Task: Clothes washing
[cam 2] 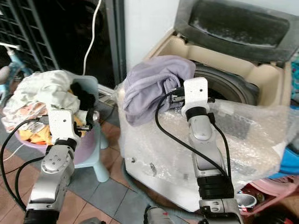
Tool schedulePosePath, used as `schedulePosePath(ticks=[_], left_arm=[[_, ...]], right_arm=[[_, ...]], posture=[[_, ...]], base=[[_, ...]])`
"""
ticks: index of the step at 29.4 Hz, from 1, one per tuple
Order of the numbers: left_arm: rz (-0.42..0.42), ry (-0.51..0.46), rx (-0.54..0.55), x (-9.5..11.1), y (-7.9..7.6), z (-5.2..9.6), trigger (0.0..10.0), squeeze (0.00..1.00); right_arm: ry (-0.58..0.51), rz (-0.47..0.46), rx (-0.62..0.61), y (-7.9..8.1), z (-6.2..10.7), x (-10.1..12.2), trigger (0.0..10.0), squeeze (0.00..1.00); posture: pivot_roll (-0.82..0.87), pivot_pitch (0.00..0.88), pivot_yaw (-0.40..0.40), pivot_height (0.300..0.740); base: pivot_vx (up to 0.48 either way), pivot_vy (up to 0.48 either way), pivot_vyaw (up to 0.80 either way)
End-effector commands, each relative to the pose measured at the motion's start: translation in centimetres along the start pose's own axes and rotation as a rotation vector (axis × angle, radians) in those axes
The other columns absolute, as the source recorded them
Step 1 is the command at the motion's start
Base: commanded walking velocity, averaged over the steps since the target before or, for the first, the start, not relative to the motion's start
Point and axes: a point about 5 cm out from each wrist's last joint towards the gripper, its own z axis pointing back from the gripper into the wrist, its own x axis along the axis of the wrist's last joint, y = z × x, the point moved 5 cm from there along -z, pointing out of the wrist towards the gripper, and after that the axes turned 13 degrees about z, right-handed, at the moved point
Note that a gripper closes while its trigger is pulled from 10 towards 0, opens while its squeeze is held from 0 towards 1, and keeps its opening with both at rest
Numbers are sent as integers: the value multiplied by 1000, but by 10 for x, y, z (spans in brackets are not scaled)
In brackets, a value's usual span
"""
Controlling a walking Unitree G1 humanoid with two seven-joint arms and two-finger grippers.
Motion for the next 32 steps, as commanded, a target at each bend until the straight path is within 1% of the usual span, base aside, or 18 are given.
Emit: schedulePosePath(ticks=[1, 9, 10, 11, 12, 16, 17, 18, 21, 23, 24, 25, 26, 27, 28, 30, 31, 32], left_arm=[[5, -8, -22, 4, -4, -1, 10000, 0], [13, -10, -30, 4, -5, -2, 10000, 0], [13, -8, -29, 4, -5, -2, 10000, 0], [14, -5, -25, 4, -4, -2, 10000, 0], [15, -4, -23, 4, -4, -2, 10000, 0], [16, -1, -23, 3, -5, -3, 10000, 0], [17, 0, -24, 3, -5, -3, 10000, 0], [18, 2, -25, 2, -6, -3, 10000, 0], [18, 4, -25, 2, -7, -3, 10000, 0], [16, -1, -15, 3, -6, -3, 10000, 0], [16, -2, -11, 3, -5, -3, 10000, 0], [16, -2, -6, 3, -5, -3, 10000, 0], [16, 0, -1, 3, -4, -3, 10000, 0], [16, 0, -1, 3, -4, -3, 10000, 0], [15, 8, 4, 0, -3, -1, 10000, 0], [15, 16, 2, -2, -4, 1, 10000, 0], [15, 18, 1, -3, -4, 1, 10000, 0], [14, 19, 0, -3, -4, 1, 10000, 0]], right_arm=[[-15, 23, -44, -12, -5, 4, 10000, 0], [-31, 65, -71, -21, -10, 8, 10000, 0], [-19, 61, -73, -22, -12, 6, 10000, 0], [15, 50, -87, -27, -19, 2, 10000, 0], [33, 44, -97, -30, -23, 0, 10000, 0], [75, -31, -186, -56, -45, 1, 10000, 0], [79, -44, -217, -67, -53, 5, 10000, 0], [86, -59, -262, -83, -65, 11, 10000, 0], [109, -111, -328, -107, -78, 19, 10000, 0], [105, -103, -324, -112, -84, 25, 10000, 0], [103, -101, -314, -111, -85, 25, 10000, 0], [107, -104, -302, -109, -85, 24, 10000, 290], [112, -118, -289, -105, -84, 21, 10000, 1000], [112, -118, -289, -105, -84, 21, 10000, 1000], [130, -108, -262, -94, -79, 10, 10000, 1000], [136, -104, -241, -86, -75, 2, 10000, 1000], [135, -104, -237, -84, -74, 0, 10000, 1000], [132, -83, -237, -83, -72, -1, 10000, 1000]], posture=[[-9, 0, -20, 740], [-12, 0, -20, 740], [-12, 0, -20, 740], [-11, 0, -20, 740], [-12, 0, -19, 740], [-13, 0, -16, 740], [-12, 0, -14, 740], [-12, 0, -14, 740], [-7, 0, -19, 740], [1, 0, -27, 740], [1, 0, -27, 740], [2, 0, -29, 740], [2, 0, -31, 740], [2, 0, -31, 740], [2, 0, -28, 740], [1, 0, -26, 740], [1, 0, -25, 740], [-2, 0, -22, 740]], base=[[0, 0, -800], [0, 0, -800], [0, 0, -800], [0, 0, 0], [0, 0, 0], [0, 0, 0], [0, 0, 0], [0, 0, 0], [0, 0, -515], [0, 0, 0], [0, 0, 0], [0, 0, 0], [0, 0, 0], [0, 0, 0], [0, 0, 0], [0, 0, 0], [0, 0, 0], [0, 0, 0]])
